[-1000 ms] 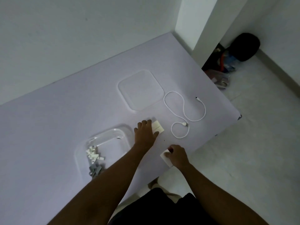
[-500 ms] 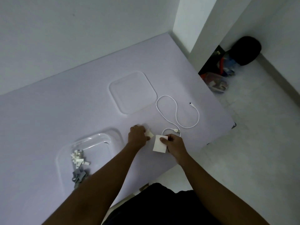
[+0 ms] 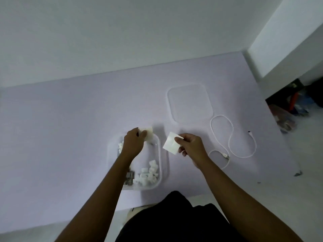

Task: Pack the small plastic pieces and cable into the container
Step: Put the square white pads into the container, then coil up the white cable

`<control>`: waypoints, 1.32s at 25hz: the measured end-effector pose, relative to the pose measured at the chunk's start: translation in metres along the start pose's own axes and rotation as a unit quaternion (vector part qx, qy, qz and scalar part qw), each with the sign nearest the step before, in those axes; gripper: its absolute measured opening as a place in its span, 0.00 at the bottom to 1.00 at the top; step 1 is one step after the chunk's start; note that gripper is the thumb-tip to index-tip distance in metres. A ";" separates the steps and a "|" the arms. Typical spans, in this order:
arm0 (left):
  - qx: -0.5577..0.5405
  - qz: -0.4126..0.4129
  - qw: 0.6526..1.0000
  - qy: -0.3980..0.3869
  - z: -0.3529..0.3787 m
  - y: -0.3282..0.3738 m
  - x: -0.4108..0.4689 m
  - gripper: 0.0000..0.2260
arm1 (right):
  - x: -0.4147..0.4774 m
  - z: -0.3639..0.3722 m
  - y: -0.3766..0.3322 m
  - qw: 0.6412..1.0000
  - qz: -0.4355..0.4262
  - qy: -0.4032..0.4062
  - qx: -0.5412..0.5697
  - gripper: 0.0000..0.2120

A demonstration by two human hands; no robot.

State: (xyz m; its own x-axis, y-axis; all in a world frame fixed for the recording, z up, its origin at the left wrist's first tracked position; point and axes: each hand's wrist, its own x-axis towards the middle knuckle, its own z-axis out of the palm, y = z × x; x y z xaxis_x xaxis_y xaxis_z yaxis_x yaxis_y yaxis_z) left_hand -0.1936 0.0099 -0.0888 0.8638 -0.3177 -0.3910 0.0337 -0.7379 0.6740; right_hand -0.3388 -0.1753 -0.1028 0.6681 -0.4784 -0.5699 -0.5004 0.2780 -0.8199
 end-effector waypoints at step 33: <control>0.093 0.206 0.968 -0.111 0.010 0.021 -0.004 0.07 | 0.006 -0.073 0.081 0.858 -0.002 0.309 -0.411 0.19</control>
State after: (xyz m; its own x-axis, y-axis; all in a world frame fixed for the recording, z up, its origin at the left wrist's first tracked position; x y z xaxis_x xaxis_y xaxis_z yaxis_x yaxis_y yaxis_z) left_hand -0.2016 -0.0099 -0.0796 0.6542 -0.7132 -0.2515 -0.4008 -0.6090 0.6845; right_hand -0.4150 -0.2162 -0.1685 0.3785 -0.8985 -0.2222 -0.8879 -0.2847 -0.3612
